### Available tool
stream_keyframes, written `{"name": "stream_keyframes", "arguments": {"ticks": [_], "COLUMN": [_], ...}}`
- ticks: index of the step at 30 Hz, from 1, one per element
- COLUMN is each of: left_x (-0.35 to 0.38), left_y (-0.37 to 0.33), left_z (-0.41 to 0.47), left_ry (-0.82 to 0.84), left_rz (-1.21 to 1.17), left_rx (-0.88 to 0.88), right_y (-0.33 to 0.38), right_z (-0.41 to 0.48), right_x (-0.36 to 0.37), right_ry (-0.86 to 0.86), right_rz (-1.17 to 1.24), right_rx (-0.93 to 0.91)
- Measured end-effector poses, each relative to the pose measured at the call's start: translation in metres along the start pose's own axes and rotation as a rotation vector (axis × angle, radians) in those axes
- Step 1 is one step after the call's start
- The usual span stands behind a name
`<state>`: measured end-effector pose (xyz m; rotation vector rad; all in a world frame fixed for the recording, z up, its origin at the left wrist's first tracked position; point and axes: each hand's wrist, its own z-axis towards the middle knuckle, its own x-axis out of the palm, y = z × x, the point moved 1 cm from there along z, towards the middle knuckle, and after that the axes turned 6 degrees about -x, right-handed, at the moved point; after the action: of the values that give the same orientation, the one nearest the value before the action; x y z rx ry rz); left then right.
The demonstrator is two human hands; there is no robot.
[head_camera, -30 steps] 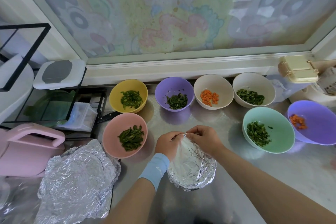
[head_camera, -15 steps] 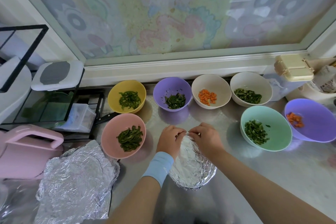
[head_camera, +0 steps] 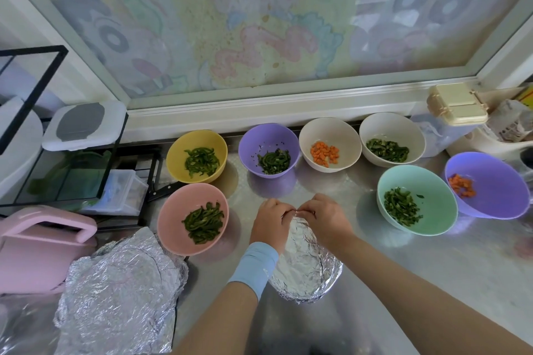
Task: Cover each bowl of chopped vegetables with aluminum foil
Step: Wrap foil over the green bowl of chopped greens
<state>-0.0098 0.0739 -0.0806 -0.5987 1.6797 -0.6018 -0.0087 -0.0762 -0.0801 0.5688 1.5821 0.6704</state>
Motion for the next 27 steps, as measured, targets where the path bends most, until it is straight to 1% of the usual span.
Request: {"name": "stream_keyframes", "arguments": {"ticks": [4, 8, 11, 14, 16, 18, 21, 23, 25, 27], "left_x": [0.004, 0.007, 0.005, 0.003, 0.004, 0.005, 0.008, 0.007, 0.005, 0.003], "left_y": [0.000, 0.001, 0.004, 0.004, 0.005, 0.006, 0.006, 0.002, -0.001, -0.005], "left_z": [-0.005, -0.012, -0.008, -0.005, -0.005, -0.008, -0.010, -0.009, -0.004, -0.001], "left_ry": [-0.036, -0.101, -0.082, -0.013, -0.017, -0.045, -0.069, -0.055, -0.034, -0.009], "left_rz": [0.049, 0.045, 0.045, 0.047, 0.026, 0.008, -0.013, -0.014, -0.023, -0.065], "left_rx": [-0.022, -0.077, -0.029, 0.052, 0.039, -0.010, -0.074, -0.110, -0.101, -0.048], "right_y": [-0.001, -0.005, -0.005, -0.003, -0.004, -0.005, -0.008, -0.009, -0.009, -0.010], "right_z": [-0.007, -0.016, -0.013, -0.012, -0.014, -0.016, -0.021, -0.024, -0.023, -0.021], "right_x": [0.000, -0.001, -0.001, -0.001, -0.001, -0.003, -0.005, -0.004, -0.003, -0.004], "right_ry": [-0.023, -0.077, -0.057, -0.033, -0.019, -0.009, -0.030, -0.042, -0.039, -0.046], "right_rz": [-0.027, 0.027, 0.031, 0.040, 0.046, 0.069, 0.125, 0.150, 0.192, 0.259], "right_rx": [0.004, 0.043, 0.050, 0.052, 0.037, 0.042, 0.112, 0.165, 0.226, 0.287]}}
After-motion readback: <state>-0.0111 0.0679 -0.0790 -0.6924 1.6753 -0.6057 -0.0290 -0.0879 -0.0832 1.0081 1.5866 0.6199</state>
